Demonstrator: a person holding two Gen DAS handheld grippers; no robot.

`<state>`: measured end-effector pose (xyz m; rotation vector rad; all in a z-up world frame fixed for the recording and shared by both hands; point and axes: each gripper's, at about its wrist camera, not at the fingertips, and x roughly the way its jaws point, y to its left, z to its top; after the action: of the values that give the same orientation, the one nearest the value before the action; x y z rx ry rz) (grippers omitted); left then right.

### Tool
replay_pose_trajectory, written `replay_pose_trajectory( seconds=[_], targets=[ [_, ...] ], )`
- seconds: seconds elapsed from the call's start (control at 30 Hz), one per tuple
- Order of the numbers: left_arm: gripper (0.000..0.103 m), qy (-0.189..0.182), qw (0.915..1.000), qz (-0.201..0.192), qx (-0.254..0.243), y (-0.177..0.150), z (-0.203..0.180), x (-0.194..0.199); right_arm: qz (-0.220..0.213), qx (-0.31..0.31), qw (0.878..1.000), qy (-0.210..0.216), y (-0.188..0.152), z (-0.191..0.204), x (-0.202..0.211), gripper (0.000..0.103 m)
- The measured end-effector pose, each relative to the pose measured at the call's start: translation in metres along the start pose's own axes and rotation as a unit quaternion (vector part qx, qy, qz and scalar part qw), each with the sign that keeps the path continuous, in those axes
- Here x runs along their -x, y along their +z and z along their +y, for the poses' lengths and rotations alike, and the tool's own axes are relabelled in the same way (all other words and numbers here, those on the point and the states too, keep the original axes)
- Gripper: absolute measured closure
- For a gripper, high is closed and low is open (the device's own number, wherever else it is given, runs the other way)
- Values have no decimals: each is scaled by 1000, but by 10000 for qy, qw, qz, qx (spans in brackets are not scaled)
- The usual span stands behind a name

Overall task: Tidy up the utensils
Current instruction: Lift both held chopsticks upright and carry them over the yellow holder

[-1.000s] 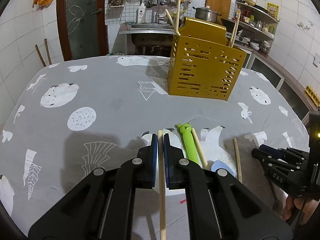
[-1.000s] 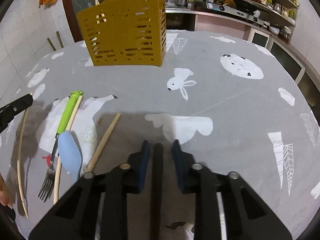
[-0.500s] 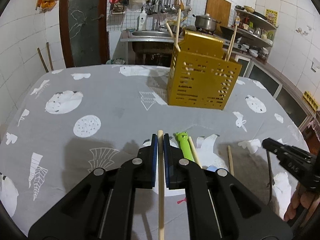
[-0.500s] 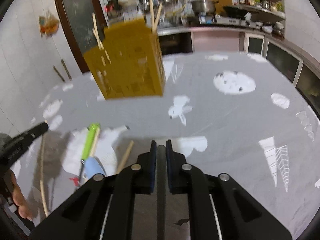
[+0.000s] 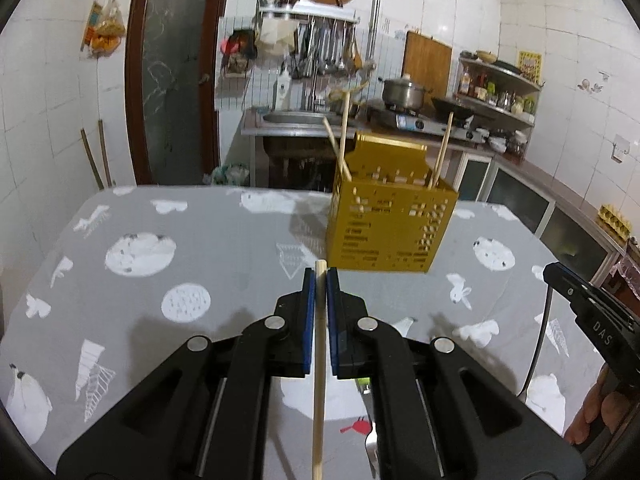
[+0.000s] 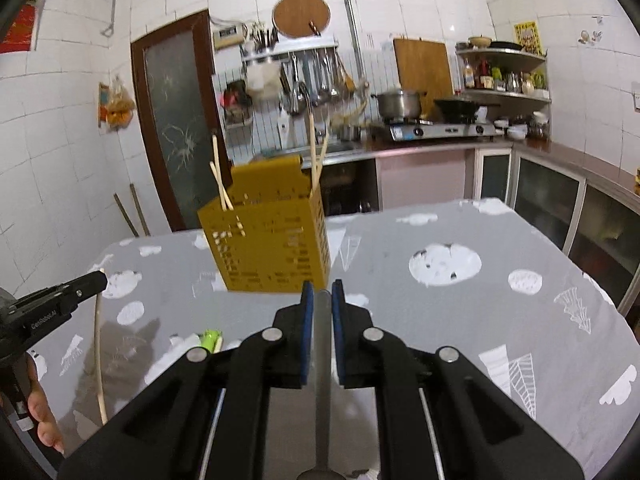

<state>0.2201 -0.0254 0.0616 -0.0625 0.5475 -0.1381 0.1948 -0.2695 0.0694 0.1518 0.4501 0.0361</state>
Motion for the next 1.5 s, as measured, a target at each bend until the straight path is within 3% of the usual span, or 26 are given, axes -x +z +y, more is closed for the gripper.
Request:
replay_pose_trajectory(
  seconds=[0.73,1.03,1.37,1.5],
  targets=[
    [99,-291,9955,-904,-19,70,-11,14,-819,115,9965,72,57,18,-8,93],
    [99,-365,9902,-1330,-201,130,-28,6,-1038,61,9943,220,103,26,-33,93],
    [99,-392,9807,-1911,-161,200,-49,-5,-1603,-14,9867,272,167,32,-59,93],
    [99,-410,9774,-2070,-97,212,-52,-8,-1758,9,9840,280,178,34,-71,93]
  ],
)
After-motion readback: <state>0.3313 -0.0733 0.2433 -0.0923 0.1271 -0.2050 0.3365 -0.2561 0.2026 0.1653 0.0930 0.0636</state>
